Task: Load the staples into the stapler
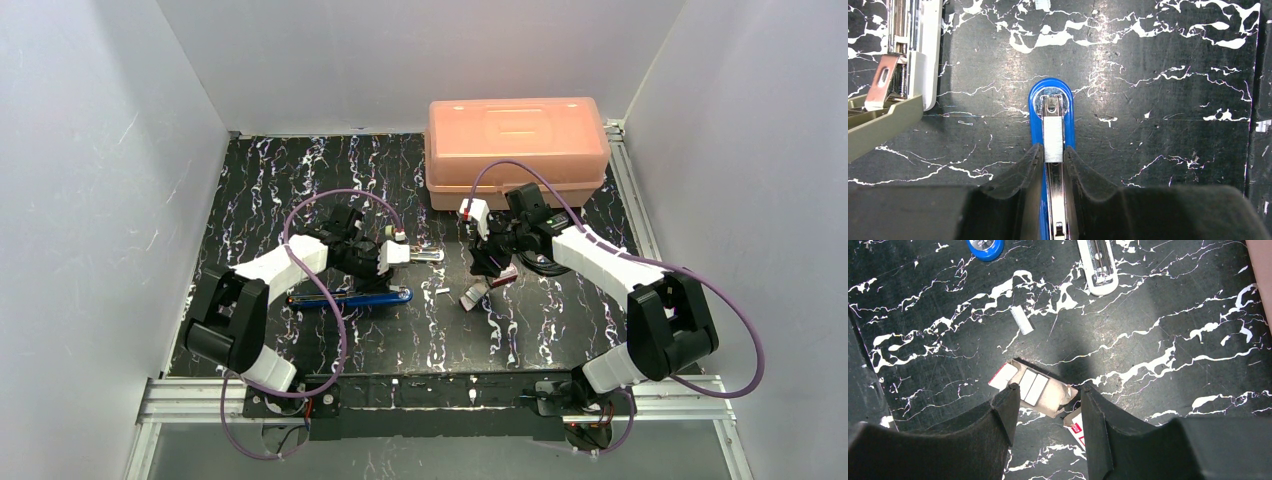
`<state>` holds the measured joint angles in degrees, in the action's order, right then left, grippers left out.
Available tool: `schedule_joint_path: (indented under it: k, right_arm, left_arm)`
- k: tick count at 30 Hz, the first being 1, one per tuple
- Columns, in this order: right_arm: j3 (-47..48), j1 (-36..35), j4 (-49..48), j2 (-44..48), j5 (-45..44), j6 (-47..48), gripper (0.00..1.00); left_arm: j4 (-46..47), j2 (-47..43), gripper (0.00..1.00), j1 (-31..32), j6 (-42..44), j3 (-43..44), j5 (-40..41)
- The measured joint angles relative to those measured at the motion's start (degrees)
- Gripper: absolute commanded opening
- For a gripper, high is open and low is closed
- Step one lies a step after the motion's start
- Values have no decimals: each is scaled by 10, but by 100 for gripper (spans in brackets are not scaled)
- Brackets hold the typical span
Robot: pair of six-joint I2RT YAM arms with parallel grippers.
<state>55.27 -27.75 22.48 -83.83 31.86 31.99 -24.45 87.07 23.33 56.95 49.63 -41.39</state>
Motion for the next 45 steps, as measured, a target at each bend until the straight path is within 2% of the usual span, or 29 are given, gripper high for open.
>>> schedule_joint_path:
  k: [10, 21, 26, 30, 34, 39, 45]
  right_arm:
    - [0, 0, 0, 0, 0, 0, 55]
    - [0, 0, 0, 0, -1, 0, 55]
    - [0, 1, 0, 0, -2, 0, 55]
    - [0, 2, 0, 0, -2, 0, 56]
    - [0, 3, 0, 0, -2, 0, 56]
    - [0, 4, 0, 0, 1, -3, 57]
    - [2, -7, 1, -4, -6, -2, 59]
  left_arm:
    - [5, 8, 28, 3, -2, 0, 9]
    - [11, 7, 41, 4, -4, 0, 24]
    - [3, -6, 42, 3, -11, 2, 20]
    - [1, -30, 44, -8, -24, 5, 6]
    - [-4, -66, 52, -30, -27, 5, -3]
    - [-2, -111, 55, -70, -41, 5, -15]
    - [19, -120, 59, -85, -83, 5, -31]
